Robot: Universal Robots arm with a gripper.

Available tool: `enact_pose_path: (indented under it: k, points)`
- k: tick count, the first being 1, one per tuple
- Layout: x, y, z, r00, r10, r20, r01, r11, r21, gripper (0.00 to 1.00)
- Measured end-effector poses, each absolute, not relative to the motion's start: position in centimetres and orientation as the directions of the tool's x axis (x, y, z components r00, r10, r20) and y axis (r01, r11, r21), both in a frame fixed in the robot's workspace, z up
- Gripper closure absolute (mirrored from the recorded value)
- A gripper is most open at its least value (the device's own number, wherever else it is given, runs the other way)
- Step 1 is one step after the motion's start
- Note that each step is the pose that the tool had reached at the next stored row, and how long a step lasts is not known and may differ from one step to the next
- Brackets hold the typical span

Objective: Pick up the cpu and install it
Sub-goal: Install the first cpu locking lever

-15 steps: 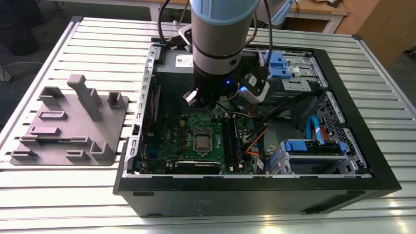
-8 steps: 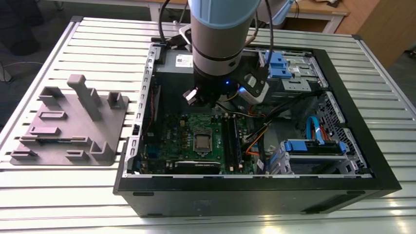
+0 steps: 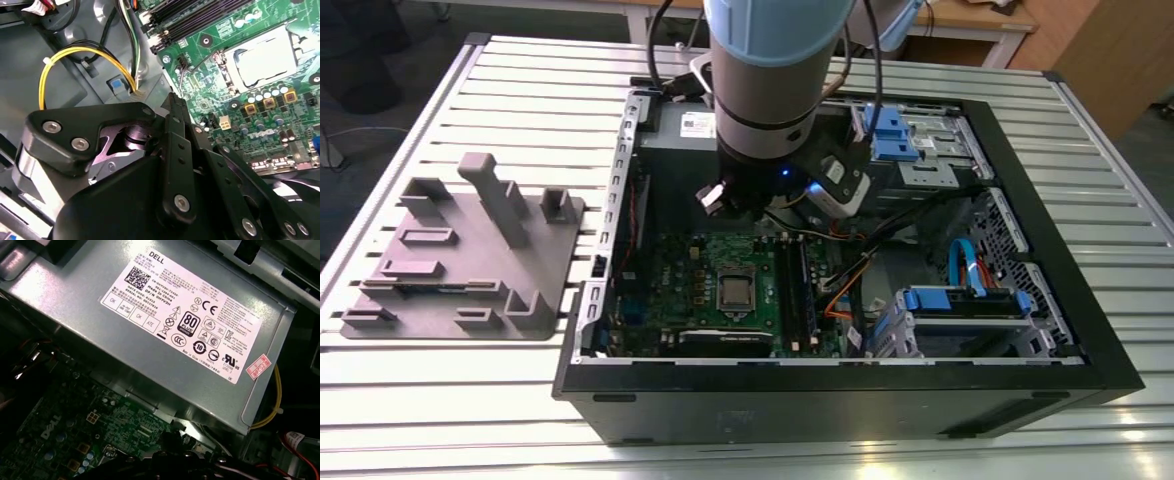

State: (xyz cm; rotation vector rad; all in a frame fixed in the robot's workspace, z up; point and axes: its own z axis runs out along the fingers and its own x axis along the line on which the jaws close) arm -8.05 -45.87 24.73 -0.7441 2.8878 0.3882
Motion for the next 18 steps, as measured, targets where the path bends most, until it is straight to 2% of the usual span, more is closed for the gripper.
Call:
enact_pose_path:
  k: [12, 18]
  points:
    - [-8.05, -45.87, 24.22, -0.883, -0.425, -0.2, -0.464, 0.856, 0.229, 0.89]
    - [-8.05, -45.87, 24.18, -0.898, -0.396, -0.192, -0.432, 0.877, 0.211, 0.89]
